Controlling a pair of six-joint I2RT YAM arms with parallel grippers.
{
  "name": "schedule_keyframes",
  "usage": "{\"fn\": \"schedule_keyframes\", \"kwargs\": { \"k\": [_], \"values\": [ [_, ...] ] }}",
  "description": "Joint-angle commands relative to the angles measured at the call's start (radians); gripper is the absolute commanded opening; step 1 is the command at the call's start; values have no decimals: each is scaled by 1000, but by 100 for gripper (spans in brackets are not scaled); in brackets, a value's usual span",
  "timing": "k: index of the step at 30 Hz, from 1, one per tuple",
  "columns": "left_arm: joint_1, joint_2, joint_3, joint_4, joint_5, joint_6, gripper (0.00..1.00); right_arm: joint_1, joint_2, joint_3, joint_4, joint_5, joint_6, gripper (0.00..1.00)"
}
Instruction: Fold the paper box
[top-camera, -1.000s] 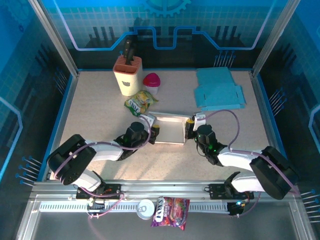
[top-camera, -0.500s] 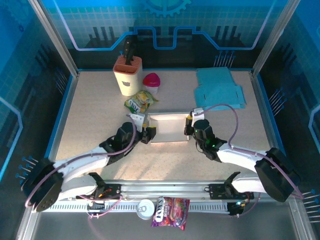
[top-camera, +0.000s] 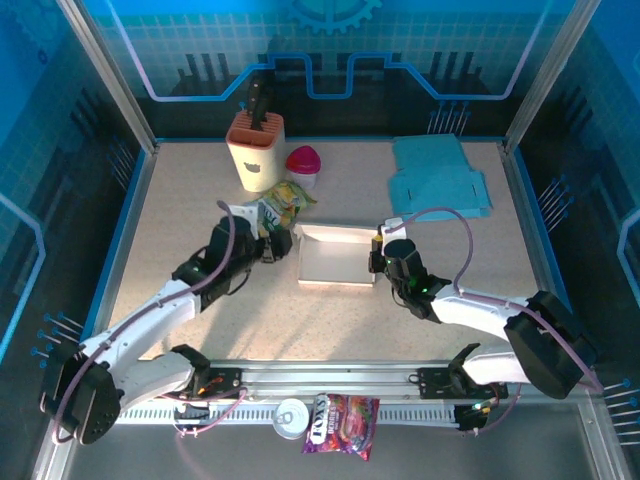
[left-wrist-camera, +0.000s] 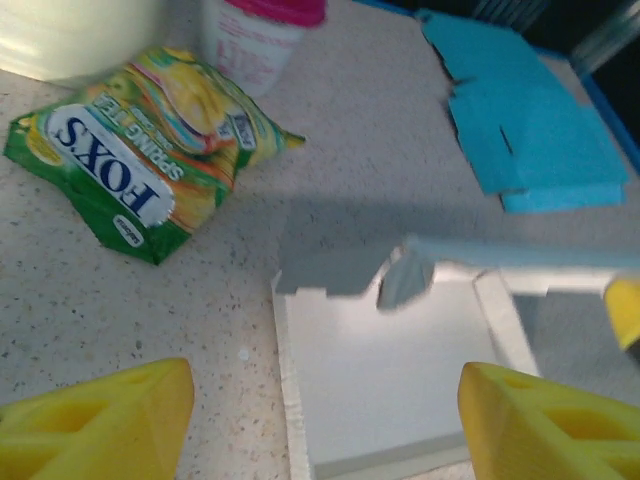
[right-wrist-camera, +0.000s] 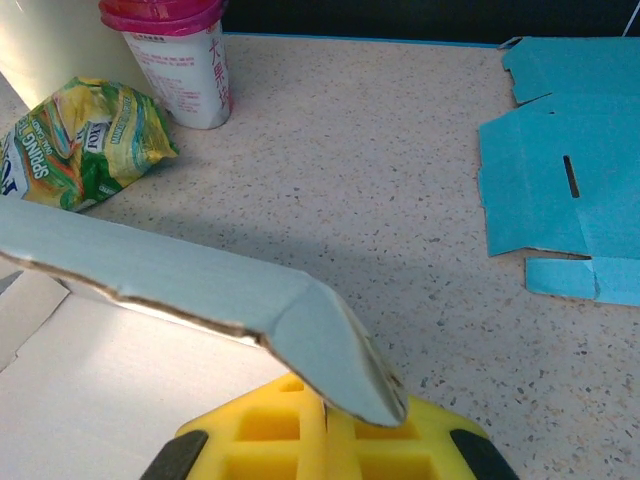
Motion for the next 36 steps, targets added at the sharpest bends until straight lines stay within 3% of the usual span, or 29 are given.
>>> {"fn": "schedule_keyframes", "kwargs": {
  "k": [1, 7, 11, 19, 30, 36],
  "values": [
    [72, 81, 146, -121, 117, -190, 71, 14, 4, 28, 6, 13, -21, 0],
    [106, 228, 285, -208, 188, -428, 66, 14, 7, 28, 13, 1, -29, 0],
    [108, 339, 373, -278, 190, -433, 61, 14, 10, 32, 14, -2, -30, 0],
    [119, 492, 387, -205, 283, -478, 58, 14, 18, 40, 13, -8, -27, 0],
    [117, 547, 388, -129, 331, -510, 47, 14, 21, 44, 13, -13, -26, 0],
    [114, 543, 361, -100, 360, -537, 48, 14, 30, 51, 9, -23, -19, 0]
  ]
}}
